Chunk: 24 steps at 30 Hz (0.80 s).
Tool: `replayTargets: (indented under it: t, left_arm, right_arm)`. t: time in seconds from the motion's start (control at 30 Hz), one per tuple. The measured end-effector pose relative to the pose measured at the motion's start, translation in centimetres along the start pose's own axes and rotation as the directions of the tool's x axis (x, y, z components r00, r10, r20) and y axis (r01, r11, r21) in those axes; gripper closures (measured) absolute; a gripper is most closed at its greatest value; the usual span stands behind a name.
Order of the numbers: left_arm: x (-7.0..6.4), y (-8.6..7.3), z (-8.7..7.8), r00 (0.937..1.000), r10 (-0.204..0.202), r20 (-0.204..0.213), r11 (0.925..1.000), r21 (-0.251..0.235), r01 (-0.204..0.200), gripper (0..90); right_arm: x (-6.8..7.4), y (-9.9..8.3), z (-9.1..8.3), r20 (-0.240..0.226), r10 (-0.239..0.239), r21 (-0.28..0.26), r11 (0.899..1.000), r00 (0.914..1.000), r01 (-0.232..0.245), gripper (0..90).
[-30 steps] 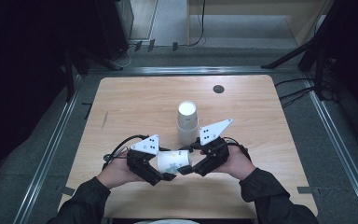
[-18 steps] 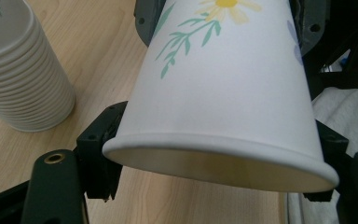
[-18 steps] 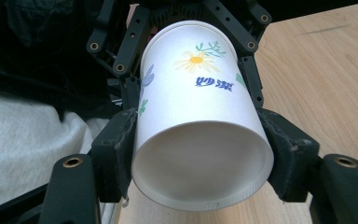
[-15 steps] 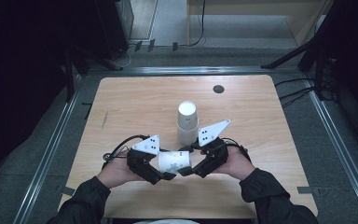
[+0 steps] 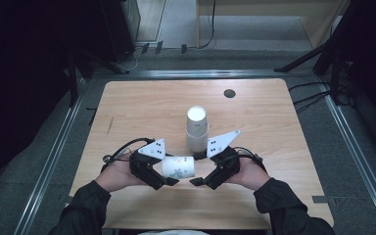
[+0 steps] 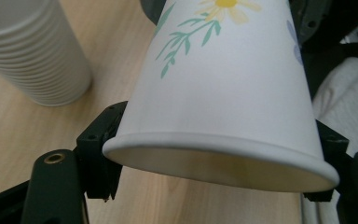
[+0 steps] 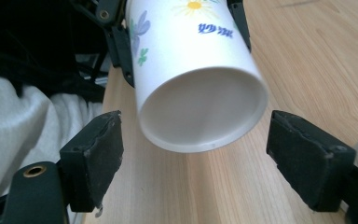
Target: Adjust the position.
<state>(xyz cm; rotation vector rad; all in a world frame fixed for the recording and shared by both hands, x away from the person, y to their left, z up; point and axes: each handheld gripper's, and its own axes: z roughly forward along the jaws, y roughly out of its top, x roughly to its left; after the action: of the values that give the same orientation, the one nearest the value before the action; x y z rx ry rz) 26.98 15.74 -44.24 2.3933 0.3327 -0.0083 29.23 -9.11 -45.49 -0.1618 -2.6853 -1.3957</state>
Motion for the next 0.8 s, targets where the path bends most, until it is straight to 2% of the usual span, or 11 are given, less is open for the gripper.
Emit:
replayTargets:
  t: [0.17,0.27,0.33,0.43,0.53,0.63,0.67,0.7,0.8]
  left_arm:
    - [0.0,0.8,1.0,0.9991,0.042,0.001,0.9955,0.085,-0.042,24.1]
    - [0.0,1.1,1.3,0.9992,0.036,0.015,0.9938,0.105,-0.037,24.1]
    - [0.3,1.5,1.7,0.9992,0.002,0.041,0.9909,0.134,-0.007,24.1]
    - [0.3,2.1,2.2,0.9994,0.008,0.032,0.9826,0.185,-0.014,24.1]
    - [0.1,2.4,2.6,0.9993,0.02,0.032,0.9788,0.203,-0.026,24.1]
    - [-0.3,2.9,3.3,0.9979,0.057,0.03,0.9679,0.243,-0.063,24.0]
    - [-0.3,2.9,3.3,0.9979,0.057,0.03,0.9679,0.243,-0.063,24.0]
    - [-0.4,3.1,3.7,0.9971,0.072,0.025,0.9625,0.26,-0.076,24.0]
    - [-0.6,3.3,4.1,0.9953,0.095,0.017,0.9563,0.276,-0.096,23.9]
  right_arm:
    - [0.4,-0.4,0.0,0.016,-0.006,0.024,1.0,0.9999,0.006,20.8]
    - [0.5,-0.6,0.0,0.024,-0.005,0.035,0.999,0.9997,0.005,21.7]
    - [0.5,-1.0,-0.1,0.041,-0.004,0.056,0.998,0.9991,0.002,22.3]
    - [0.7,-1.4,-0.1,0.053,0.003,0.075,0.997,0.9986,-0.007,22.3]
    - [0.7,-1.6,0.0,0.061,-0.004,0.082,0.997,0.9981,-0.001,22.3]
    - [1.0,-1.8,0.2,0.063,-0.006,0.103,0.995,0.998,-0.001,22.3]
    - [1.0,-1.8,0.2,0.063,-0.006,0.103,0.995,0.998,-0.001,22.3]
    - [1.1,-1.9,0.4,0.058,-0.008,0.117,0.993,0.9983,0.001,22.5]
    - [1.3,-2.1,0.9,0.058,-0.02,0.142,0.99,0.9981,0.011,22.7]
